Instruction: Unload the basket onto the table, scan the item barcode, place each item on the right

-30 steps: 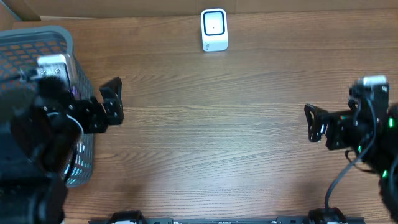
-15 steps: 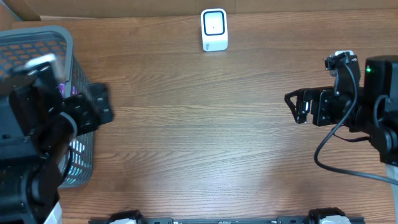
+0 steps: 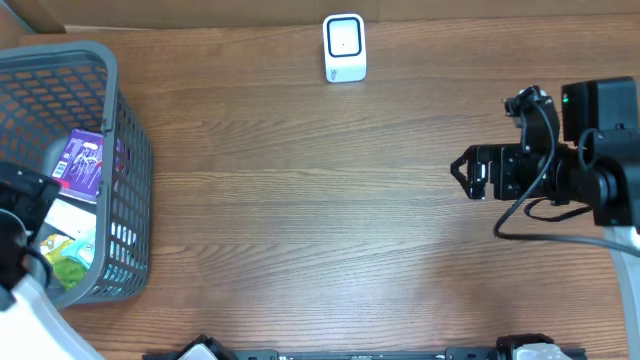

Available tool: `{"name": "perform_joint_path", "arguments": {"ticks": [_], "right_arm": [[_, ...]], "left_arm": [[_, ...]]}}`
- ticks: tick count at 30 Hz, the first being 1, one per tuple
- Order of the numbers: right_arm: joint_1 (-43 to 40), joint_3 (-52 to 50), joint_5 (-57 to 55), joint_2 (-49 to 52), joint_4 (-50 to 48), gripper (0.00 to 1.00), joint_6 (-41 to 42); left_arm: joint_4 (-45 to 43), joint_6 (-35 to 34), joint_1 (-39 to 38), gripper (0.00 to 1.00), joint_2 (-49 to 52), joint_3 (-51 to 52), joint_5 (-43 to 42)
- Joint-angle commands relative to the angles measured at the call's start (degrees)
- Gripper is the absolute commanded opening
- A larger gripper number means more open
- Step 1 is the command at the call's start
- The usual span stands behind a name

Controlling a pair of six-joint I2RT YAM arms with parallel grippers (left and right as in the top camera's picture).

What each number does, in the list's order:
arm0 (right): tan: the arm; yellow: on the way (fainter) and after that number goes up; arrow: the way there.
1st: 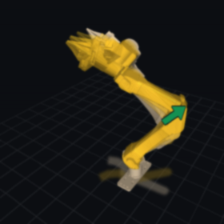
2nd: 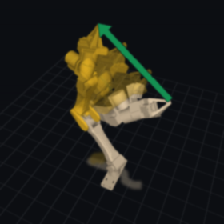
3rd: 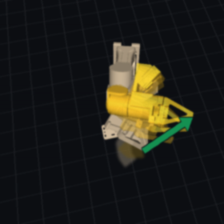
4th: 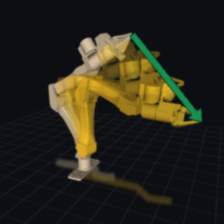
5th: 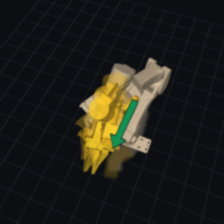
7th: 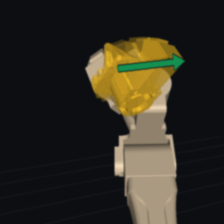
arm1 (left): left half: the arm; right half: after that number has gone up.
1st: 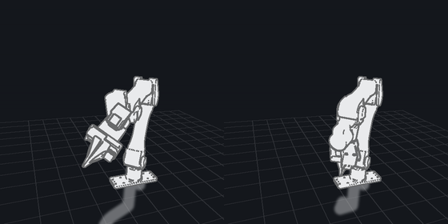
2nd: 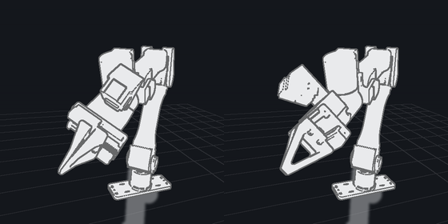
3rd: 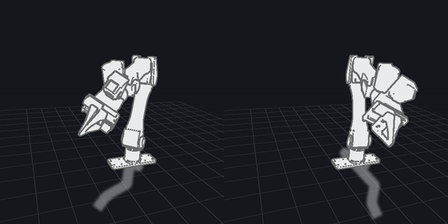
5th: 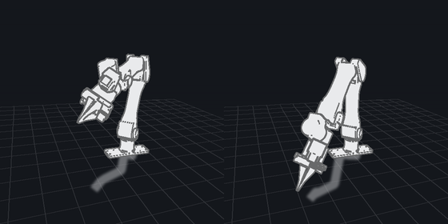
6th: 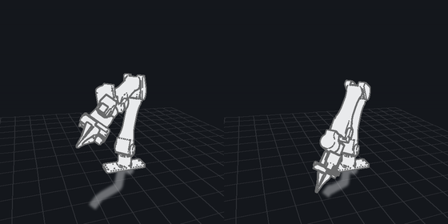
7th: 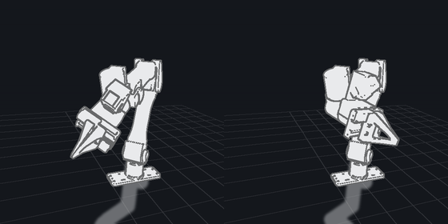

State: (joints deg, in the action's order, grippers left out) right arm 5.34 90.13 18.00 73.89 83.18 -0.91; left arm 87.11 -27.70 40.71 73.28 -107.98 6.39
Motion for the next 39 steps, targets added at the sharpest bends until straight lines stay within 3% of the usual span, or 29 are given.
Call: {"name": "perform_joint_path", "arguments": {"ticks": [1,9,24,30,39], "right_arm": [[0.3,0.9,0.0,1.4,1.1,1.00,-2.3],[0.3,0.9,0.1,3.6,2.6,1.00,-2.4],[0.3,0.9,0.1,3.6,3.1,1.00,-2.4],[0.3,0.9,0.1,3.6,3.1,1.00,-2.4],[0.3,0.9,0.1,3.6,3.1,1.00,-2.4]], "left_arm": [[0.7,0.7,1.6,1.00,5.4,-0.1,-0.8],[2.8,-1.1,4.3,1.00,17.6,2.1,-0.6],[-20.2,-0.6,4.3,0.98,18.2,32.5,-2.1],[-25.3,-1.3,4.3,0.98,18.2,39.8,1.7],[-36.3,0.4,4.2,0.96,18.2,46.8,-0.9]]}}
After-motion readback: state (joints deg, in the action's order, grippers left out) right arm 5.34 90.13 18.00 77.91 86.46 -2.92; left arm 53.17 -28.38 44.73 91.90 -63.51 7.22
